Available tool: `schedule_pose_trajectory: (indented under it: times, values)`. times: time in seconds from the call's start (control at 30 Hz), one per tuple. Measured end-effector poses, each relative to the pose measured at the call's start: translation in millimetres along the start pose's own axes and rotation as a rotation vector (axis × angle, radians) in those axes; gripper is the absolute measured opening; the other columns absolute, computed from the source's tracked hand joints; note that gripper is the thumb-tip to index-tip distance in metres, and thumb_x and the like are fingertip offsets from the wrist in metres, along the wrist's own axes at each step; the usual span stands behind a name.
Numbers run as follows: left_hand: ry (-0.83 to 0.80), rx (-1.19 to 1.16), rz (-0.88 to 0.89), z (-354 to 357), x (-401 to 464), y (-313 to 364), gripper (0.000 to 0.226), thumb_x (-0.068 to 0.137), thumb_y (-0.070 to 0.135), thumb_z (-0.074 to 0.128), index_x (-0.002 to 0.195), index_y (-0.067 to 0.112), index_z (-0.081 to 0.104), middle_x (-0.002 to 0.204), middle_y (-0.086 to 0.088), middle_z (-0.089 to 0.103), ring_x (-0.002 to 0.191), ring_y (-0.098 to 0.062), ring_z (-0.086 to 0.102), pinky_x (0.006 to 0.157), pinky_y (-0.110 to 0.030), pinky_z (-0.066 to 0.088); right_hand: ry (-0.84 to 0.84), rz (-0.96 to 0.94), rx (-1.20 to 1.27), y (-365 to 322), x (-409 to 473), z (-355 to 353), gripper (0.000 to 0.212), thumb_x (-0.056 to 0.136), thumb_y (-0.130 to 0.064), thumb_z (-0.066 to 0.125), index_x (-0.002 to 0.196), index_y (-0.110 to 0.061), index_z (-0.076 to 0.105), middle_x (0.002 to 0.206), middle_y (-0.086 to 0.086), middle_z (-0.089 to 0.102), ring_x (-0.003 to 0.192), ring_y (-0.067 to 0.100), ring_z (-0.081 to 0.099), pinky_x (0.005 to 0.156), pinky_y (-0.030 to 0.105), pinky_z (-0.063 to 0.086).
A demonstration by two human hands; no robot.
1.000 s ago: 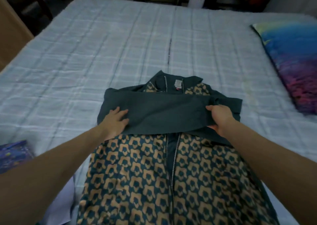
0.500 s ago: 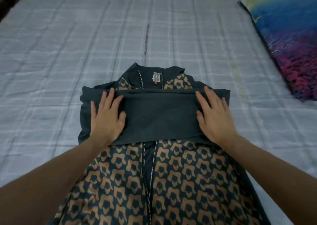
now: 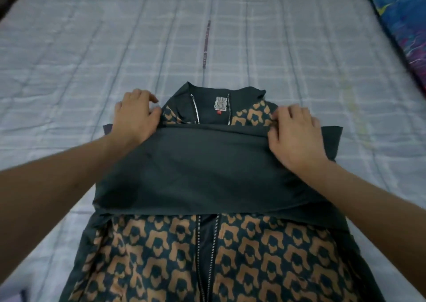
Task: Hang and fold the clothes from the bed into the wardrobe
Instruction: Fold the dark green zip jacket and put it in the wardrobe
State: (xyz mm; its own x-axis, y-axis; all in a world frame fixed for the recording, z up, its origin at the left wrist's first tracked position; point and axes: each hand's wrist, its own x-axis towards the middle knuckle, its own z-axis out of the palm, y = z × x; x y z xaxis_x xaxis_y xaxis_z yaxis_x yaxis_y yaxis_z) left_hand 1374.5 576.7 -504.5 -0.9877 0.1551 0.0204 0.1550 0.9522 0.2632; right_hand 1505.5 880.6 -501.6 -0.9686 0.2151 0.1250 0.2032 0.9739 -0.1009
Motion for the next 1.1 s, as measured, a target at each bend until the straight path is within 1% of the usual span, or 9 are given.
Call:
schedule_pose_trajectory:
  times: [0.2,0.3,0.43,0.53,0.7,0.8,0.93,1.0,1.1]
  values:
    - [-0.314,-0.398,-0.173,14,48,38,0.059,0.088,0.014,0.064,0.142,0.013,0.040,0.124,-0.006,0.062,0.086,-0.023,0.063,0.078,-0.033,0.052,-0.423,0.318,0.499,-14,94,5,0.038,0.096,-0.022,0.051,0.127,-0.001,0.042,0.106,0.016,0.056,0.090,0.028,0.054,0.070,0.033,0.044]
    - [-0.283,-0.410,-0.204,19,57,45,0.040,0.081,0.019,0.073,0.118,0.013,0.058,0.104,-0.010,0.068,0.077,-0.026,0.066,0.065,-0.033,0.055,-0.563,0.467,0.717,-13,111,7,0.025,0.084,-0.019,0.070,0.094,-0.001,0.057,0.100,0.022,0.066,0.082,0.030,0.062,0.070,0.039,0.054]
    - [-0.179,-0.608,-0.294,10,60,60,0.013,0.080,0.027,0.070,0.086,0.015,0.069,0.081,-0.008,0.070,0.062,-0.025,0.065,0.047,-0.026,0.046,-0.522,0.487,0.869,-10,115,-7,0.031,0.077,-0.013,0.077,0.105,-0.006,0.067,0.092,0.012,0.070,0.078,0.024,0.067,0.068,0.033,0.056]
    - [-0.052,-0.656,-0.214,2,48,63,0.015,0.074,0.033,0.062,0.068,0.020,0.063,0.067,0.000,0.064,0.062,-0.025,0.063,0.054,-0.030,0.048,-0.249,0.213,0.807,-11,98,-19,0.025,0.075,-0.007,0.073,0.099,-0.015,0.072,0.086,-0.002,0.069,0.077,0.011,0.064,0.073,0.027,0.055]
    - [0.136,-0.600,0.157,-14,-8,50,0.013,0.078,0.027,0.063,0.087,0.017,0.063,0.081,0.003,0.068,0.082,-0.018,0.064,0.074,-0.036,0.053,0.034,-0.241,0.569,-1,29,-28,0.021,0.072,-0.017,0.074,0.083,-0.016,0.056,0.087,0.002,0.051,0.081,0.018,0.046,0.071,0.029,0.036]
    - [0.034,-0.340,0.457,-23,-49,32,0.018,0.076,0.032,0.061,0.086,0.017,0.057,0.082,0.005,0.058,0.082,-0.020,0.057,0.072,-0.035,0.044,-0.144,-0.500,0.294,6,-15,-21,0.029,0.070,-0.017,0.073,0.090,-0.021,0.053,0.099,0.003,0.048,0.093,0.024,0.046,0.081,0.040,0.043]
    - [-0.595,0.280,0.708,-18,-79,2,0.066,0.075,0.054,0.049,0.135,0.027,0.046,0.139,0.006,0.035,0.125,-0.016,0.032,0.105,-0.033,0.032,-0.521,-0.529,0.035,9,-45,-12,0.037,0.085,-0.023,0.057,0.122,-0.026,0.053,0.130,-0.003,0.039,0.114,0.019,0.040,0.096,0.035,0.037]
    - [-0.726,0.150,0.604,-18,-82,-1,0.062,0.084,0.046,0.042,0.142,0.025,0.042,0.145,0.010,0.030,0.131,-0.011,0.026,0.114,-0.033,0.027,-0.531,-0.410,0.213,1,-39,-19,0.026,0.095,-0.018,0.046,0.119,-0.022,0.057,0.124,-0.003,0.046,0.112,0.019,0.045,0.098,0.036,0.038]
    - [-0.511,-0.116,0.506,-16,-69,7,0.032,0.094,0.020,0.042,0.124,0.021,0.053,0.123,0.007,0.045,0.110,-0.015,0.049,0.100,-0.040,0.042,-0.407,-0.338,0.277,-5,-17,-21,0.035,0.090,0.000,0.049,0.121,-0.015,0.050,0.113,0.005,0.048,0.091,0.028,0.056,0.083,0.042,0.047]
